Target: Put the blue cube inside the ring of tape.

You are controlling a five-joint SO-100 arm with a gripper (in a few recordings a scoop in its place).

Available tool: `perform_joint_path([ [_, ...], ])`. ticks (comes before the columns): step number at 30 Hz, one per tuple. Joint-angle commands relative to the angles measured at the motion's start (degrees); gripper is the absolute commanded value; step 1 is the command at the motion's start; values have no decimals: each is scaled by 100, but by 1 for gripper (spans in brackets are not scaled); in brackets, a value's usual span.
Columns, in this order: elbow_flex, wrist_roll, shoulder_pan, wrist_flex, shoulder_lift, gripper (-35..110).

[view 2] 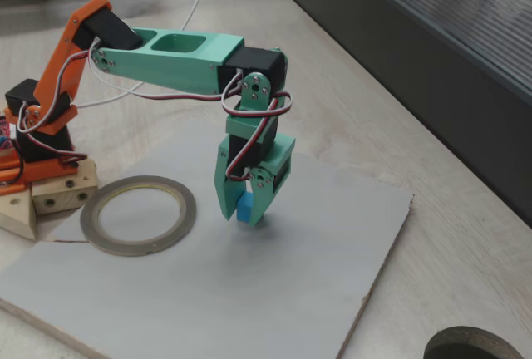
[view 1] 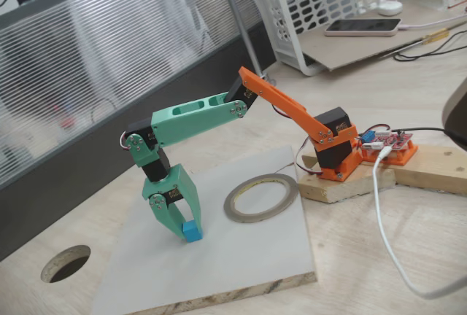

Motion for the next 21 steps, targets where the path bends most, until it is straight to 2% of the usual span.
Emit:
perform_joint_path([
  [1,79,35,-35,18,325,14],
  [21,1090,35,-18,18,1696,14],
])
